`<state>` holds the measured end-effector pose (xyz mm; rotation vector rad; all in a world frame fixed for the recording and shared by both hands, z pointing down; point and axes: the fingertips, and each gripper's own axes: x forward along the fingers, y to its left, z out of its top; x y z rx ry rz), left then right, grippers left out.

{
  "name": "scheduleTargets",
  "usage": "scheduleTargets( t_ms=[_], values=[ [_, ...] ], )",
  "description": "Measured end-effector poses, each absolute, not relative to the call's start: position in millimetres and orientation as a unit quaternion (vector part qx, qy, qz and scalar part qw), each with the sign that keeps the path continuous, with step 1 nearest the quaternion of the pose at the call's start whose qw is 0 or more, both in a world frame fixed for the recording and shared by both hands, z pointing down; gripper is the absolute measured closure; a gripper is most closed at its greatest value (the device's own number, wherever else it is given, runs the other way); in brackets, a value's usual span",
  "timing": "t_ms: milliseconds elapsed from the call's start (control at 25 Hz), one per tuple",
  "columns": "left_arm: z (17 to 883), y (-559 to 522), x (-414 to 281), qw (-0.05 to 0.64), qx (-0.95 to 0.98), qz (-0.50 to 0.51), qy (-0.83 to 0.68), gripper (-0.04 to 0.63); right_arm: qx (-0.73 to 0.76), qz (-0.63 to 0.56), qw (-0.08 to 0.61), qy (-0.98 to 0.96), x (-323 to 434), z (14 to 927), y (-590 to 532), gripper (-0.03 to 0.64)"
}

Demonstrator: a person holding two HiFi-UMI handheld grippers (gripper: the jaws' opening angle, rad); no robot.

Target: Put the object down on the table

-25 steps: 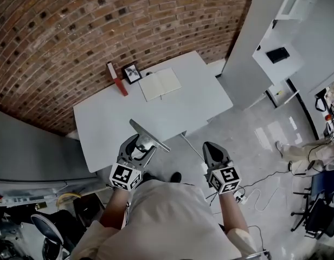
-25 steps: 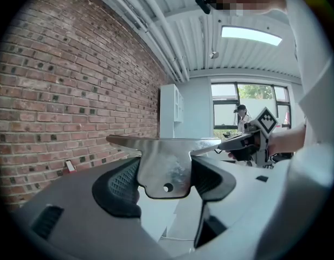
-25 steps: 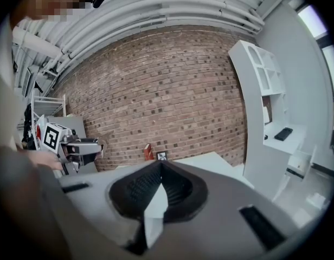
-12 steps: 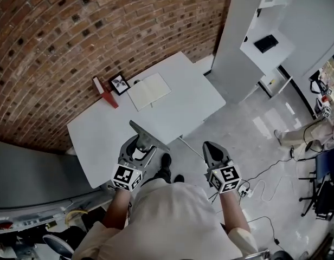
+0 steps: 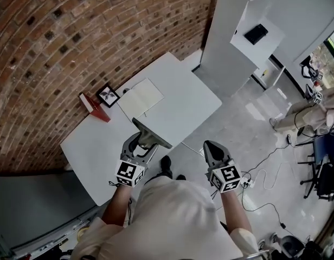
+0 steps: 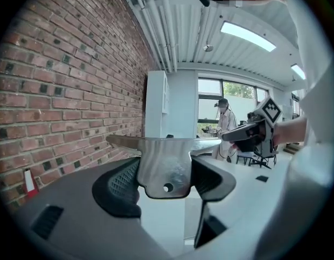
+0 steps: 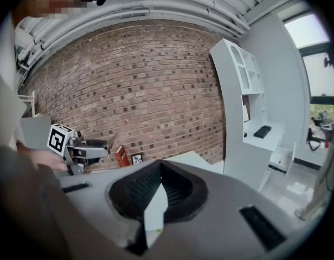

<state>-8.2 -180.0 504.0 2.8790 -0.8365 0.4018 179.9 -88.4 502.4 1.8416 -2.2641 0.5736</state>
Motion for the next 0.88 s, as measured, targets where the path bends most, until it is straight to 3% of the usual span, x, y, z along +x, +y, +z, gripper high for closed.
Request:
scheduleTargets(
  t_ms=[880],
  values=[
    [689,-294,52,0.125,0.950,0.244,-0.151,0.321,0.645,0.267,0.145,-0.701,175,596,-183,0.614]
  ],
)
